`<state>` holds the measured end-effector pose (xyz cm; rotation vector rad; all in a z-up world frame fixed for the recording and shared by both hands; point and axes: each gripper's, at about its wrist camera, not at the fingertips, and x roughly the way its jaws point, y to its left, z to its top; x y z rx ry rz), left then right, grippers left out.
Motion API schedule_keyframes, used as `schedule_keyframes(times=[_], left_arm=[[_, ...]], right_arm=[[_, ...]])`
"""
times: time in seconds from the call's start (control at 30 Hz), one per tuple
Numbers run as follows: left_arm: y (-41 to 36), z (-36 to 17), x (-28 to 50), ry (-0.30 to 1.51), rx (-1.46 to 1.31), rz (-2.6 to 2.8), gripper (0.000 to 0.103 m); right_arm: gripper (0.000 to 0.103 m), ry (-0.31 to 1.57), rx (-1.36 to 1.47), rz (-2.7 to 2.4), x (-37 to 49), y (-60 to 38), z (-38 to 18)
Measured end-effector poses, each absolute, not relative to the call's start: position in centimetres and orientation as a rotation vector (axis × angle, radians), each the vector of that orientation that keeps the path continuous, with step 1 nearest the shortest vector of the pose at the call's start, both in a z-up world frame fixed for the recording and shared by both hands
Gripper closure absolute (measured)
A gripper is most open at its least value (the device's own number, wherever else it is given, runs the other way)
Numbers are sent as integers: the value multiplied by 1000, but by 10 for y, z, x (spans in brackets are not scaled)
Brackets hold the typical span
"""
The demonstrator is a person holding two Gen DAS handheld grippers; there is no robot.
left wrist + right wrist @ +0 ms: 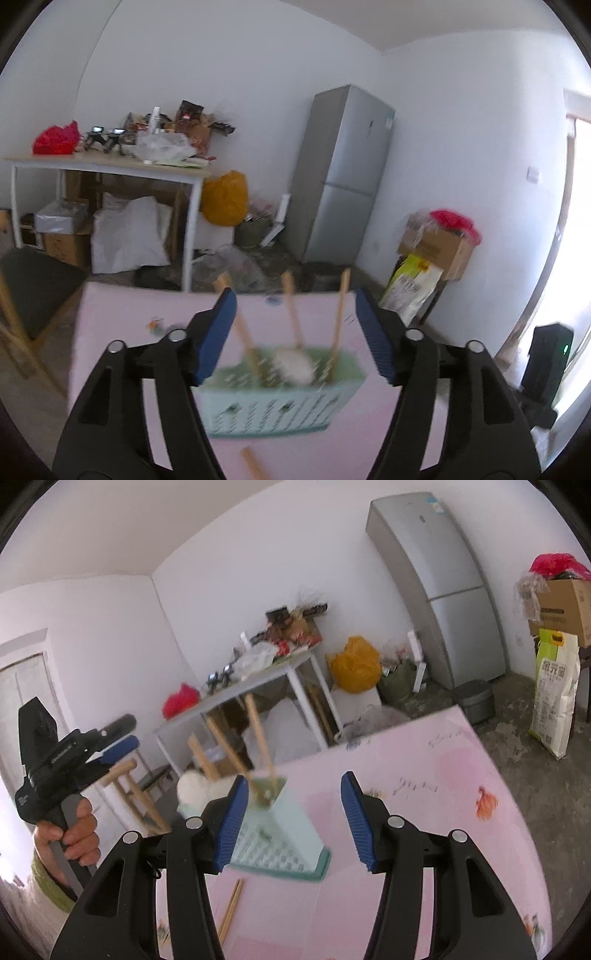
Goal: Organize utensils
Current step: 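Insert both chopsticks upright into the green holder and open both tools, then lower both tools to the remaining chopsticks and close each on one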
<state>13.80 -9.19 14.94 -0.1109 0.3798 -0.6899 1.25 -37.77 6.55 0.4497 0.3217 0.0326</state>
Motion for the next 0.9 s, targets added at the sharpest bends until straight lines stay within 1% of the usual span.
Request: schedule_keyframes(times=[0.1, 0.13, 0.27, 0.37, 0.5, 0.57, 0.6, 0.7, 0.9], left_arm=[[-70, 132, 127, 460, -52, -611, 31], [-63, 120, 125, 512, -18, -569, 30], [-43, 72, 124, 687, 46, -454, 28], [-34, 30, 123, 818, 97, -370, 28], [-26, -10, 112, 889, 126, -310, 28], [-23, -25, 109, 933, 104, -314, 28], [-22, -29, 108, 946, 98, -313, 28], [-21, -41, 101, 965, 107, -310, 28], [-28, -49, 98, 961, 128, -322, 28]], right_arm=[[52, 403, 450, 73, 11, -361, 48], [52, 447, 448, 89, 13, -351, 40], [52, 636, 459, 174, 31, -312, 4], [56, 765, 449, 225, 47, -282, -19], [66, 893, 411, 259, 66, -249, -43], [74, 941, 374, 243, 75, -237, -52], [76, 964, 359, 235, 80, -232, -56], [81, 981, 318, 220, 87, -223, -58], [86, 1004, 261, 211, 96, -209, -58]])
